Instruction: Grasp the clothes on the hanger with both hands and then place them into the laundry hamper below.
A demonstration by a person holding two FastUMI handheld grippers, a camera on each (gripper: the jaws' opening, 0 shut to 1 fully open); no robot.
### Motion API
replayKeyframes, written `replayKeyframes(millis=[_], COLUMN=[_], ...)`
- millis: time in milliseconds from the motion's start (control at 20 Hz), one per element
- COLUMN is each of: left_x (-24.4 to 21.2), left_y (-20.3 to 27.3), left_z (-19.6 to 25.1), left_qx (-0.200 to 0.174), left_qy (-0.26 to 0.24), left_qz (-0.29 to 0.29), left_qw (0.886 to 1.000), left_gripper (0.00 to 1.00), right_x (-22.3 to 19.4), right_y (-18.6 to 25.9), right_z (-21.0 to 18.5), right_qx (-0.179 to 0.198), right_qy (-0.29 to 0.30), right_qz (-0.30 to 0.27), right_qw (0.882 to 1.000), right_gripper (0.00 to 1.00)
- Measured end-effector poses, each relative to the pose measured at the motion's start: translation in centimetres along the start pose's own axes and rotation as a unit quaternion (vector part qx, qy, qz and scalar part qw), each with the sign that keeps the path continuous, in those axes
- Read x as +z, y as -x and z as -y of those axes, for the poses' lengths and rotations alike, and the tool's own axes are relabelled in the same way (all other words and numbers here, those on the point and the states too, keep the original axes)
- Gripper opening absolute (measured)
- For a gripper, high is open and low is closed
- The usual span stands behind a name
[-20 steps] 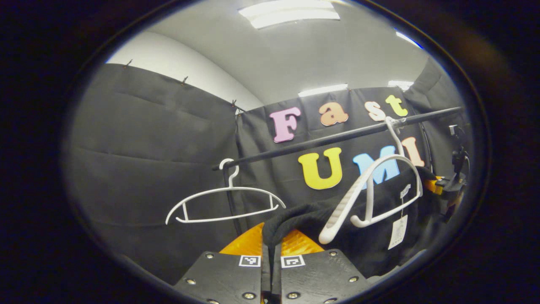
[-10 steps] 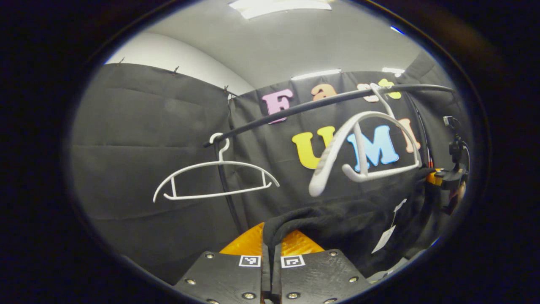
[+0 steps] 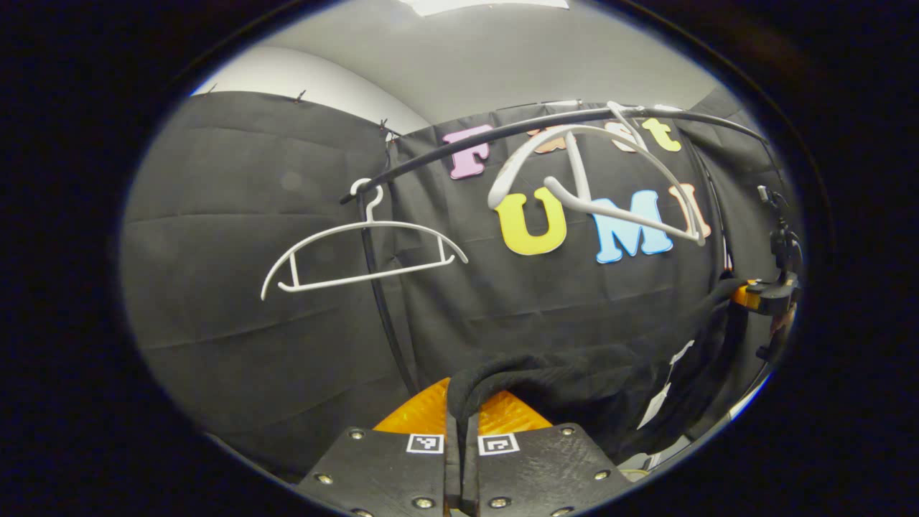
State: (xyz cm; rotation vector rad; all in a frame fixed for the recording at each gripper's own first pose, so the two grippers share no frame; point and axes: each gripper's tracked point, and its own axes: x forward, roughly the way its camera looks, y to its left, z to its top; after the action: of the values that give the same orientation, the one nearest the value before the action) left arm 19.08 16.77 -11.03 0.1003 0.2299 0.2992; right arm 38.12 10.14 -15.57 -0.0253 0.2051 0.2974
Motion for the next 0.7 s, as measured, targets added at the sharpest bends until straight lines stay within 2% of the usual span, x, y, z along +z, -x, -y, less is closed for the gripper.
replayKeyframes(millis=[200,500,700], left_x=[-1.6,-4.1,-5.0], left_y=[1.2,3.2,5.2], left_z=[1.2,6.3,9.1], left_qx=[-0.014,-0.048,-0.072], left_qy=[0.001,-0.009,-0.002], left_qz=[-0.013,-0.028,-0.033], left_qw=[1.000,0.998,0.997], left_gripper=[0.02,0.01,0.04], right_x=[-1.8,-4.8,-6.0], right_y=[3.0,6.0,8.9], right_z=[-1.4,-3.8,-6.3], right_qx=[0.018,0.051,0.080], right_qy=[0.008,0.019,0.018], right_qz=[-0.016,-0.046,-0.060], right_qw=[1.000,0.997,0.995], right_gripper=[0.07,0.07,0.07])
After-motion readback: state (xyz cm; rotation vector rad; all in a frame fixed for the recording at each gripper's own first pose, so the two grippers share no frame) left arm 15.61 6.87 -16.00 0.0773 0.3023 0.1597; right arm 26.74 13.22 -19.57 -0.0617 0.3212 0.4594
